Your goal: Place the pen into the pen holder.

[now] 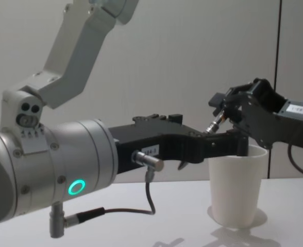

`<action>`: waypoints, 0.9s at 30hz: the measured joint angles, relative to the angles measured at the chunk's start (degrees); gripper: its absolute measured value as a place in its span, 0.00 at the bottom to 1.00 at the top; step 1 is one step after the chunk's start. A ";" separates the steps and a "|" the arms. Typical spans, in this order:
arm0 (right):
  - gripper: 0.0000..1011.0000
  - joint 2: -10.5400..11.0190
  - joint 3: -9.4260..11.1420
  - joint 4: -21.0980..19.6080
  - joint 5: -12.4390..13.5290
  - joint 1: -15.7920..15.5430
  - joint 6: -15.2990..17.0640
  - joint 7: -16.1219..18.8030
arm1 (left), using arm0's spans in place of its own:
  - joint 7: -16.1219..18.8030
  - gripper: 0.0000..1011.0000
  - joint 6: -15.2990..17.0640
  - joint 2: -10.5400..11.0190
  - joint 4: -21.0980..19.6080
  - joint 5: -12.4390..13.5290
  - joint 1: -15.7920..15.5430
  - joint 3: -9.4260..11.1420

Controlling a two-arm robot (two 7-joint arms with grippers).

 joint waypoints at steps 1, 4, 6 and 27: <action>0.15 0.03 -0.01 0.00 -0.09 0.04 -0.15 0.13 | 0.00 0.99 0.00 0.00 0.00 0.01 0.00 0.00; 0.15 0.14 -0.05 0.00 -0.59 0.18 -0.68 0.82 | 0.00 0.99 0.00 0.00 0.00 0.02 0.00 0.00; 0.15 0.24 -0.08 0.01 -1.16 0.35 -1.25 1.42 | 0.00 0.99 0.00 0.00 0.00 0.02 0.00 0.00; 0.15 3.40 1.41 -0.71 -11.33 2.85 -8.88 5.73 | 0.00 0.99 0.00 0.00 0.00 0.03 0.00 0.00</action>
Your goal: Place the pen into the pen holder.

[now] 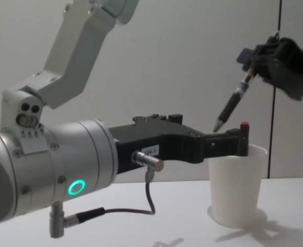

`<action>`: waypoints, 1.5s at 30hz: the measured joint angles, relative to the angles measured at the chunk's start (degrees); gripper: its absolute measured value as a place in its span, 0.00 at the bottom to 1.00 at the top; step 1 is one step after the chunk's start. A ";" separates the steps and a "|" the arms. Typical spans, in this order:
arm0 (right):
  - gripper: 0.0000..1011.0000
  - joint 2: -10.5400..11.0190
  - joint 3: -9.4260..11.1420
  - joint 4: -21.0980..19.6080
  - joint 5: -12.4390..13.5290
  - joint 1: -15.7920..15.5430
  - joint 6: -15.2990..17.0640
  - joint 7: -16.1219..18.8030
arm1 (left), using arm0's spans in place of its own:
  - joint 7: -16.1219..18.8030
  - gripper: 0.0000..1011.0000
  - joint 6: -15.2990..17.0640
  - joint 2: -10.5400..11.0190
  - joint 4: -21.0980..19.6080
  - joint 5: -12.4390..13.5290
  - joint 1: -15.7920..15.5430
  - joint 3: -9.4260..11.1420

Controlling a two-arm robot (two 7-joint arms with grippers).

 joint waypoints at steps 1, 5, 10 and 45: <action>0.15 0.00 0.00 0.00 0.00 0.00 0.00 0.00 | 0.00 0.99 0.00 0.00 0.00 0.00 0.00 0.00; 0.15 1.07 0.42 -0.35 -3.08 0.40 -1.27 0.43 | 0.00 0.99 0.00 0.00 0.00 0.00 0.00 0.00; 0.15 2.02 0.70 -0.79 -6.37 0.67 -2.37 0.82 | 0.00 0.99 0.00 0.00 0.00 0.00 0.00 0.00; 0.15 5.51 -1.51 -0.74 -35.20 3.47 -4.73 4.55 | 0.00 0.99 0.00 0.00 -0.01 0.00 0.00 0.00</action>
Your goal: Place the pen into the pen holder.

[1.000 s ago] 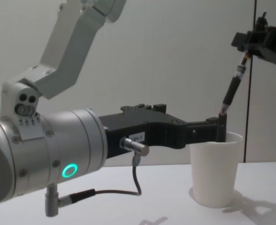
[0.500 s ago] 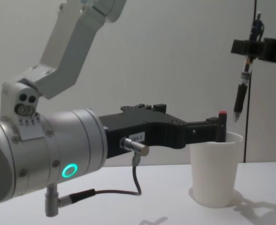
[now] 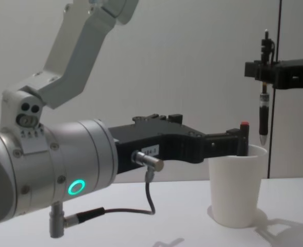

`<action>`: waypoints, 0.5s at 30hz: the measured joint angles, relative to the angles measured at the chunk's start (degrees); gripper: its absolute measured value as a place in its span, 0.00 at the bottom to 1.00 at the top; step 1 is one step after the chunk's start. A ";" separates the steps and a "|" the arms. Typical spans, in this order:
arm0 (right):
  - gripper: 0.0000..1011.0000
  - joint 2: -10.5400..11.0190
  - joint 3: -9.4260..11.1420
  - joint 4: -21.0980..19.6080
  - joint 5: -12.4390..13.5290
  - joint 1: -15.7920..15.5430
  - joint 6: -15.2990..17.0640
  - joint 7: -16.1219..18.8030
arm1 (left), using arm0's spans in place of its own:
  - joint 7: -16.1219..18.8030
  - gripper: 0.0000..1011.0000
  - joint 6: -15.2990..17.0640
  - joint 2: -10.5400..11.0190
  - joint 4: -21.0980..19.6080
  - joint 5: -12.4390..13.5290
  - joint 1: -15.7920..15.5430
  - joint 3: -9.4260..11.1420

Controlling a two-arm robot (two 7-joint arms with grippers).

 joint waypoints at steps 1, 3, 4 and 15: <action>0.15 -0.14 -0.13 0.43 -1.05 0.32 -0.27 0.01 | 0.00 0.99 0.00 0.00 0.00 0.00 0.00 0.00; 0.15 -0.38 -0.33 1.09 -2.31 0.85 -0.63 0.02 | 0.00 0.99 0.00 0.00 0.00 0.00 0.00 0.00; 0.15 -0.45 -0.38 1.30 -2.80 1.02 -0.81 0.03 | 0.00 0.99 0.00 0.00 0.00 0.00 0.00 0.00; 0.15 -1.83 -1.17 4.59 -6.21 3.21 -2.20 0.55 | 0.00 0.99 0.00 0.00 0.00 0.00 0.00 0.00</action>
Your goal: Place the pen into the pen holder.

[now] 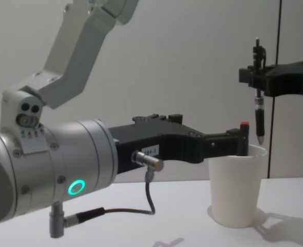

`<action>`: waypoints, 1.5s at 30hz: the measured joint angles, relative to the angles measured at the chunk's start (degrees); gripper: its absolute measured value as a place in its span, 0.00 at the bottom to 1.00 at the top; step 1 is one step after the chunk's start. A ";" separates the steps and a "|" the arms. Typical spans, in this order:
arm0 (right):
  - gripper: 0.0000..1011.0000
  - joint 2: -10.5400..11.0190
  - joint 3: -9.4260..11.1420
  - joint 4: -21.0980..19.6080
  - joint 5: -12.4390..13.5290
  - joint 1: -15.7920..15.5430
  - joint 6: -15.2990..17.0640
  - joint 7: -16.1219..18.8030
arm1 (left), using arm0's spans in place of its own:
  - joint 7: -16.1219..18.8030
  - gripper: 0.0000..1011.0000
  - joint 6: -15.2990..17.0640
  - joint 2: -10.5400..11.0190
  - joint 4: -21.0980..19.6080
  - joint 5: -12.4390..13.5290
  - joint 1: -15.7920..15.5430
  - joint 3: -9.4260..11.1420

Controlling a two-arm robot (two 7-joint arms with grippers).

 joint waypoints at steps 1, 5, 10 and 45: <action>0.15 -0.11 -0.07 0.22 -0.05 0.10 -0.02 0.05 | 0.00 0.99 0.00 0.00 0.00 0.00 0.00 0.00; 0.15 -0.79 -0.55 1.41 -0.17 0.61 -0.06 0.67 | 0.00 0.99 0.00 0.00 0.00 0.00 0.00 0.00; 0.15 -1.56 -1.12 2.72 -0.02 0.89 0.01 1.03 | 0.00 0.99 0.00 0.00 0.00 0.00 0.00 0.00; 0.68 -3.83 -2.95 7.04 -2.10 1.92 0.07 -0.80 | 0.00 0.99 0.00 0.00 0.00 0.00 0.00 0.00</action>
